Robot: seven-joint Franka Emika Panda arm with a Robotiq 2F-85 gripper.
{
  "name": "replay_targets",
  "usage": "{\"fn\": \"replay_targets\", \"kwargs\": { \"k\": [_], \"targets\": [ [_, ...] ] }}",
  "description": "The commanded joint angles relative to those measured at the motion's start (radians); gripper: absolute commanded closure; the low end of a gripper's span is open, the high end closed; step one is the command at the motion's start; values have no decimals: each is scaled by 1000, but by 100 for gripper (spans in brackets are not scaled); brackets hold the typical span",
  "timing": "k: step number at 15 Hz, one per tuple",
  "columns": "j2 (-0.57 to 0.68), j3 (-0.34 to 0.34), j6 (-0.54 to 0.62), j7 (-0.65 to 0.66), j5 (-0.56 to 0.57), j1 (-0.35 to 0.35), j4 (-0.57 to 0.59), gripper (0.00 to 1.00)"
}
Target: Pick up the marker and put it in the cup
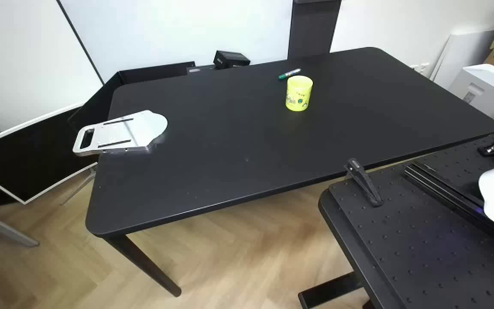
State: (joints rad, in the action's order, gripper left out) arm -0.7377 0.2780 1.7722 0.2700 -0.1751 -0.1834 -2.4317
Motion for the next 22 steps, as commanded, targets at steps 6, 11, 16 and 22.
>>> {"fn": "replay_targets", "kwargs": {
  "k": [6, 11, 16, 22],
  "targets": [
    [0, 1, -2, -1, 0, 2, 3, 0],
    [0, 1, -2, -1, 0, 2, 3, 0],
    [4, -2, -15, -11, 3, -1, 7, 0],
    [4, -2, -14, -31, 8, -1, 7, 0]
  ]
}}
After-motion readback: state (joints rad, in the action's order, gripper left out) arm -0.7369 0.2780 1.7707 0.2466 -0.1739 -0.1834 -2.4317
